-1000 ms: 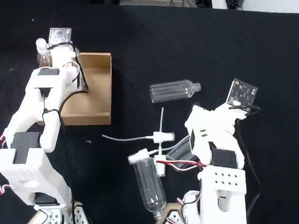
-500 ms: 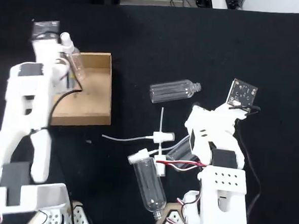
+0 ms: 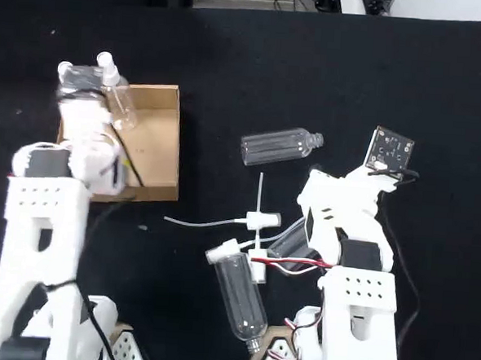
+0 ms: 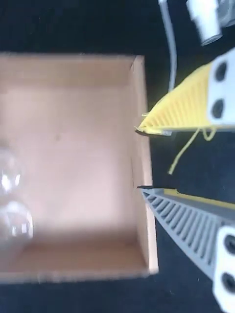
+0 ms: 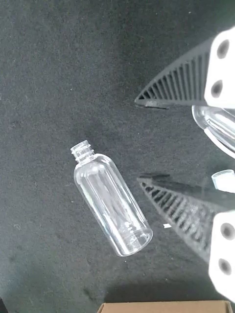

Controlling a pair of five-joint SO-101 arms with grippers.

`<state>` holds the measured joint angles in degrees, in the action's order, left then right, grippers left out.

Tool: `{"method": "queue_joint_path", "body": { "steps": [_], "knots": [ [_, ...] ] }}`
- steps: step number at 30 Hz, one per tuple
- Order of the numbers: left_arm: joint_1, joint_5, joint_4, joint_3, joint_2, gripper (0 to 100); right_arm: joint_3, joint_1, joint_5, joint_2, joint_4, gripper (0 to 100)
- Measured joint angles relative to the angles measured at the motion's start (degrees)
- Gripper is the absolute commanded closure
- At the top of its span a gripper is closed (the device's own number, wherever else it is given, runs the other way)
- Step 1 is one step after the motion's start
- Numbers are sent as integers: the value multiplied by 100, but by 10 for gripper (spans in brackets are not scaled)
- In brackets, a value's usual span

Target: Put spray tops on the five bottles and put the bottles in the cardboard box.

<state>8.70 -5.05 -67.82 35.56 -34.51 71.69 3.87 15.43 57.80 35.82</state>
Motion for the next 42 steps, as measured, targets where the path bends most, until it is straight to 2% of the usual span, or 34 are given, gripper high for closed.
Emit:
{"method": "queue_joint_path", "body": {
  "steps": [11, 15, 21, 29, 37, 42],
  "knots": [
    [-1538, 0, 35, 844, -299, 829, 0, 0, 0, 0, 0, 797],
    [-1626, 0, 571, 1433, -360, 829, 0, 0, 0, 0, 0, 797],
    [-1697, 35, 1248, 1969, -369, 829, -193, -9, 0, -255, -571, 798],
    [-1697, 255, 1354, 1978, -369, 830, -1925, -492, 0, -2875, -677, 800],
    [-1697, 255, 1556, 2207, -369, 830, -3895, -519, 26, -5257, -695, 800],
    [-1697, 255, 1776, 2374, -369, 830, -4642, -527, 686, -6189, -695, 800]
  ]
}}
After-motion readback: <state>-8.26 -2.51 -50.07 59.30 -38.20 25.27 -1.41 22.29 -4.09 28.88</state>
